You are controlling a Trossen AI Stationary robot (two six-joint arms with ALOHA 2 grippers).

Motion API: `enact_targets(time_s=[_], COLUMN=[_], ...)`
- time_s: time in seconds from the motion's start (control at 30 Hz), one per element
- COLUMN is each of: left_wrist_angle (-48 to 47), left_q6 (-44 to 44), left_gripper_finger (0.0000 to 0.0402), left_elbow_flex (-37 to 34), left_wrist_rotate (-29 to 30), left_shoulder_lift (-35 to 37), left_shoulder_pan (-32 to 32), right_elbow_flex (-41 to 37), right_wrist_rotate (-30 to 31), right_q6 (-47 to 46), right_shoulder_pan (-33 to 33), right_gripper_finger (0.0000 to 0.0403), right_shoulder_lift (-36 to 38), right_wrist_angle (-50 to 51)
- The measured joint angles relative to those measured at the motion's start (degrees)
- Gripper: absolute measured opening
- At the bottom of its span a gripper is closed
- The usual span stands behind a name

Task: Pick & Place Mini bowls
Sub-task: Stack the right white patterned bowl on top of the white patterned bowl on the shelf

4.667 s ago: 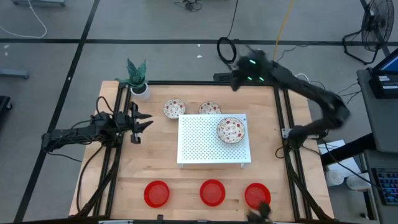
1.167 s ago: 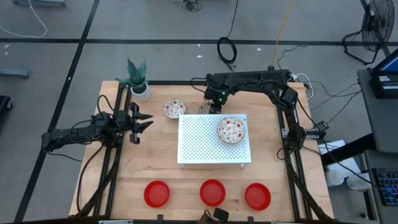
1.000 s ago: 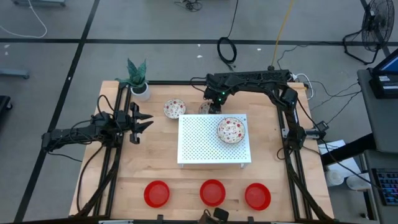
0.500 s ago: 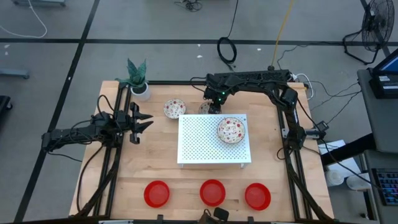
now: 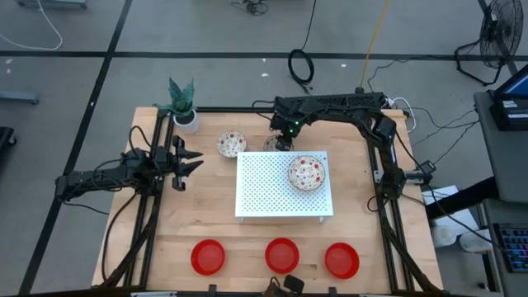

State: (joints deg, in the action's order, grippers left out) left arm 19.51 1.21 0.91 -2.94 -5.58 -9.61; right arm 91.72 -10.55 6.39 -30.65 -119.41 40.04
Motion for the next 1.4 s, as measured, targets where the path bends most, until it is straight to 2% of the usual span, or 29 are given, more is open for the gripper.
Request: enact_targets(time_s=[0.9, 1.13, 1.4], left_wrist_angle=[0.02, 0.02, 0.02], left_q6=[0.0, 0.0, 0.02], left_gripper_finger=[0.012, 0.012, 0.012], left_elbow_flex=[0.0, 0.0, 0.0], left_wrist_rotate=[0.0, 0.0, 0.0], left_shoulder_lift=[0.01, 0.02, 0.0], left_shoulder_pan=[-0.02, -0.02, -0.02], right_elbow_flex=[-0.02, -0.02, -0.02], right_wrist_rotate=[-0.04, -0.14, -0.19], right_q6=[-1.26, -4.19, 0.58], right_shoulder_pan=[0.0, 0.0, 0.0], right_gripper_finger=[0.0141, 0.0141, 0.0141], right_shoulder_lift=[-0.03, -0.05, -0.05], right_wrist_angle=[0.63, 0.76, 0.44])
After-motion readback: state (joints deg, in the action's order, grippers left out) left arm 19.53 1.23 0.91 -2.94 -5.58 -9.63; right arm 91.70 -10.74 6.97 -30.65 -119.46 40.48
